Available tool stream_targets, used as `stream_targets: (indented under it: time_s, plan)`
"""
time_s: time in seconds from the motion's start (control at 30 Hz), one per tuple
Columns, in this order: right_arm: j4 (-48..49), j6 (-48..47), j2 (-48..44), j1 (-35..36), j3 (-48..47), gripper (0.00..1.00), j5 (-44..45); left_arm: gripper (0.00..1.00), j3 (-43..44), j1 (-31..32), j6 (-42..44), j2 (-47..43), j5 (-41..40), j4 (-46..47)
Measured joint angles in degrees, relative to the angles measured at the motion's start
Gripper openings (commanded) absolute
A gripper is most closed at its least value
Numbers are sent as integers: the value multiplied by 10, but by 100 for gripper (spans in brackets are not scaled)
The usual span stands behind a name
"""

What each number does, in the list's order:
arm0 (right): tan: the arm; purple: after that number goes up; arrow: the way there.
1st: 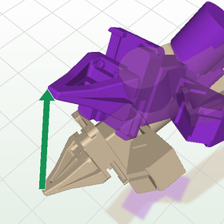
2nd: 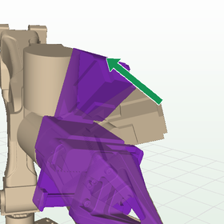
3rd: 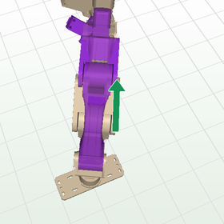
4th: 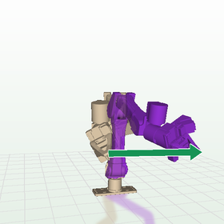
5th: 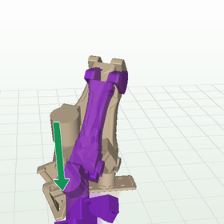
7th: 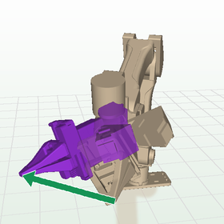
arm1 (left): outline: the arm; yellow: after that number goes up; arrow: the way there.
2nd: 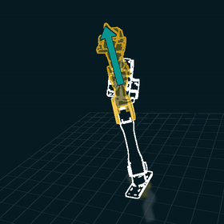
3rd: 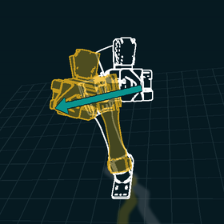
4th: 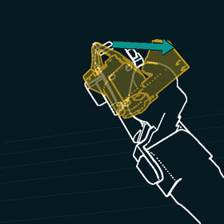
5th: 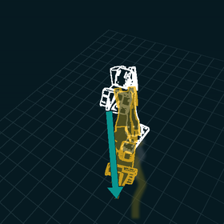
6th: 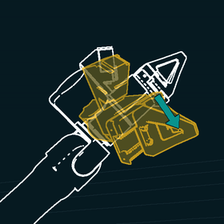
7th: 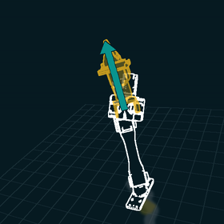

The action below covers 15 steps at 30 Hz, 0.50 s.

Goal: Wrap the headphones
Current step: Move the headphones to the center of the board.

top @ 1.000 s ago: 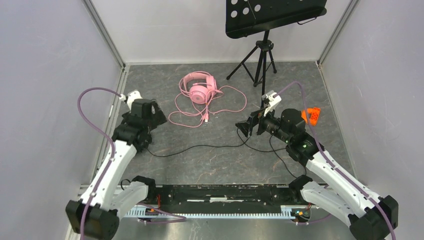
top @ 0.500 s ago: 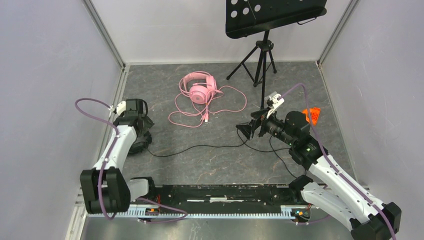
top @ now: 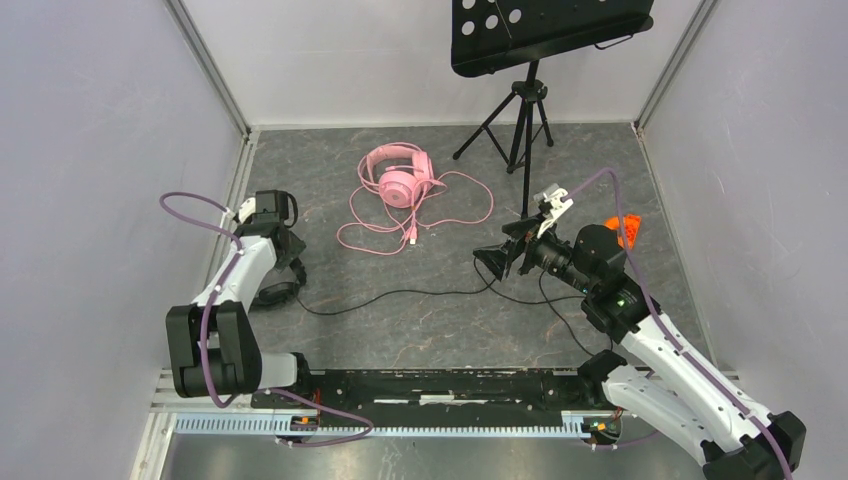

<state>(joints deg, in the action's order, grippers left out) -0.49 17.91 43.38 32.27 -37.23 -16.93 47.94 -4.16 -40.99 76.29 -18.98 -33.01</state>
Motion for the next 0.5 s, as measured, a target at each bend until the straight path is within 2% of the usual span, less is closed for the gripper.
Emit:
stream_targets:
  time_s: [0.1, 0.37, 0.5]
  plan:
    - [-4, -2, 0, 0, 0, 98, 0, 46, 0, 0, 1, -1, 21, 6]
    - [-31, -4, -9, 0, 0, 98, 0, 42, -2, 0, 7, -3, 89, 6]
    - [-56, -23, -22, 0, -2, 98, 5, 42, -30, 2, 4, -26, 164, 17]
